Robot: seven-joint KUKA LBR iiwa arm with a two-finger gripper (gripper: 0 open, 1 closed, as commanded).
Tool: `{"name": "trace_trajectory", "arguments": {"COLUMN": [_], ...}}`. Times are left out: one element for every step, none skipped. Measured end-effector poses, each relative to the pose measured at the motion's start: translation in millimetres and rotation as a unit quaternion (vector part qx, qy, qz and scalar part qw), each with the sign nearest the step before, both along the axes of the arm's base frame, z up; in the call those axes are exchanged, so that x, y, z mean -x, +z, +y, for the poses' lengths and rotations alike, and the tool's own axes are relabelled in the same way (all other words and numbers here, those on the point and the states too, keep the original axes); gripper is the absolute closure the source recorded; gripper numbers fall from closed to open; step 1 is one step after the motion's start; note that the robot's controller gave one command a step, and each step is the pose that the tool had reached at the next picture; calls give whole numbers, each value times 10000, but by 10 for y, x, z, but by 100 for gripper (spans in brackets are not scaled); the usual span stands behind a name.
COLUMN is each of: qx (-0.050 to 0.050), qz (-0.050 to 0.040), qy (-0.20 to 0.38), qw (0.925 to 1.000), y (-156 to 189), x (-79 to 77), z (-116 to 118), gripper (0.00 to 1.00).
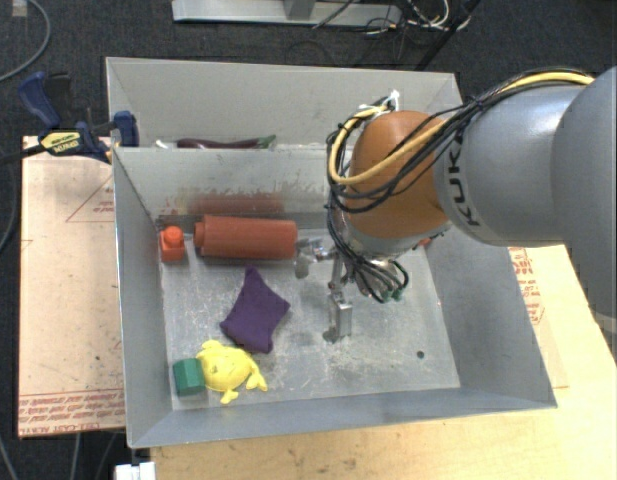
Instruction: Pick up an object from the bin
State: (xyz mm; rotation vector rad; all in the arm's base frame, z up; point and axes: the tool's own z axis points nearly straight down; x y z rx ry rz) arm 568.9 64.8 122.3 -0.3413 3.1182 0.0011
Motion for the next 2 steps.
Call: {"name": "trace_trajectory", "arguments": {"qx": [-5, -3], "qz": [-7, -4], "qy": [120, 1526], "qw": [9999, 9883], "y": [-223, -428], "x": [-486, 207], "z": [390, 860], "gripper": [0, 100]}}
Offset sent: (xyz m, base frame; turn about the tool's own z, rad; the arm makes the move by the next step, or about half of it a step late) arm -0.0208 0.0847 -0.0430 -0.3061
